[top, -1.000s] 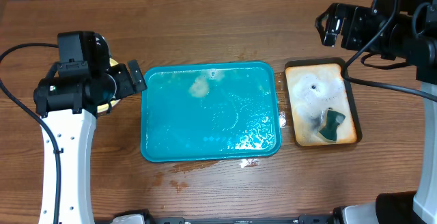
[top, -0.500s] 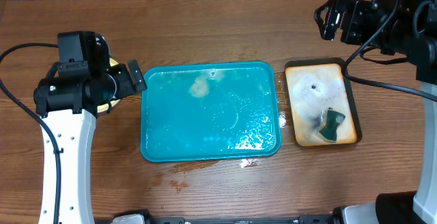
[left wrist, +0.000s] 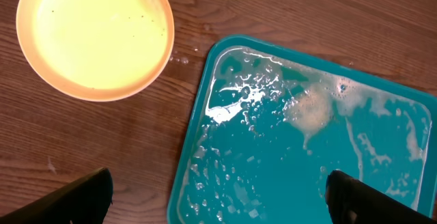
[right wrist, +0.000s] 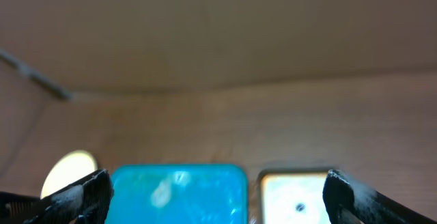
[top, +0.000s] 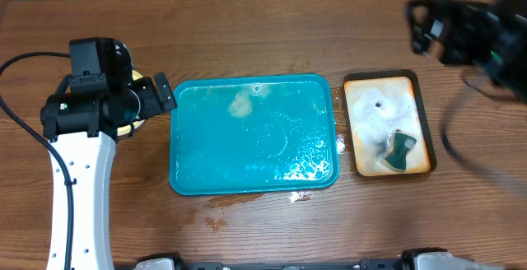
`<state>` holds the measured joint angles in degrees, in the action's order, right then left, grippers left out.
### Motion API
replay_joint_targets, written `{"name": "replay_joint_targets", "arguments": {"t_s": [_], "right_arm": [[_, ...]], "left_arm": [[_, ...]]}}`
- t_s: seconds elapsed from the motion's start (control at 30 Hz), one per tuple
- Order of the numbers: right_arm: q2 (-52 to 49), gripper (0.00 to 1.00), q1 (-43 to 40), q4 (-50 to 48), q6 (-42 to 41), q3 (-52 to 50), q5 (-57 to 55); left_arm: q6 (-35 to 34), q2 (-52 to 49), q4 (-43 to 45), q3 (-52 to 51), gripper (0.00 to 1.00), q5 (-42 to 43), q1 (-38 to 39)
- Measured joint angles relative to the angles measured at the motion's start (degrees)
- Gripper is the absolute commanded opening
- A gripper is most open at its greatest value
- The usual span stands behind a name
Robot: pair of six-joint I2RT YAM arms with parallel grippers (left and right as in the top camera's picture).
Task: Clean dirty plates on tray and stack at the side
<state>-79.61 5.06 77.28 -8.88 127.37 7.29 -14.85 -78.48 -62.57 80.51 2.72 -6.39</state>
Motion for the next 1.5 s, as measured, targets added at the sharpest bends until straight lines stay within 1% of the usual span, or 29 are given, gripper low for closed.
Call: {"name": "replay_joint_targets", "arguments": {"t_s": [0.13, 0.3, 0.43, 0.5, 0.63, 0.7, 0.77, 1.0, 1.17, 1.4, 1.5], "right_arm": [[10.64, 1.0, 0.02, -0.11, -0.02, 0.02, -5.33], [21.2, 1.0, 0.0, -0.24, -0.02, -1.95, -9.99], [27.93, 1.0, 0.02, -2.01, -0.02, -7.61, -11.87], [31.06, 1.0, 0.0, -4.44, -0.04, -11.69, -12.31], [38.4, 1.0, 0.0, -10.93, -0.02, -22.69, -12.74], [43.52, 1.0, 0.02, -15.78, -0.07, -30.75, -12.85], [46.4, 1.0, 0.02, -18.14, -0.07, -35.43, -12.81], [58.25, 1.0, 0.0, -30.88, -0.07, -60.13, -10.01], [64.87, 1.0, 0.0, -40.26, -0.07, -76.76, -6.1], [71.69, 1.0, 0.0, -53.13, -0.09, -94.57, -1.29], [73.5, 1.0, 0.0, -56.65, -0.11, -100.3, 0.28]], "left_arm": [[0.0, 0.0, -0.02, 0.0, 1.0, 0.0, 0.0], [0.0, 0.0, -0.02, 0.0, 1.0, 0.0, 0.0], [0.0, 0.0, -0.02, 0.0, 1.0, 0.0, 0.0], [0.0, 0.0, 0.0, 0.0, 1.0, 0.0, 0.0], [0.0, 0.0, -0.02, 0.0, 1.0, 0.0, 0.0], [0.0, 0.0, -0.04, 0.0, 1.0, 0.0, 0.0], [0.0, 0.0, -0.04, 0.0, 1.0, 0.0, 0.0], [0.0, 0.0, -0.02, 0.0, 1.0, 0.0, 0.0], [0.0, 0.02, -0.04, 0.0, 1.0, 0.0, 0.0], [0.0, 0.04, -0.02, 0.0, 1.0, -0.02, 0.0], [0.0, 0.04, -0.04, 0.0, 1.0, -0.02, 0.0]]}}
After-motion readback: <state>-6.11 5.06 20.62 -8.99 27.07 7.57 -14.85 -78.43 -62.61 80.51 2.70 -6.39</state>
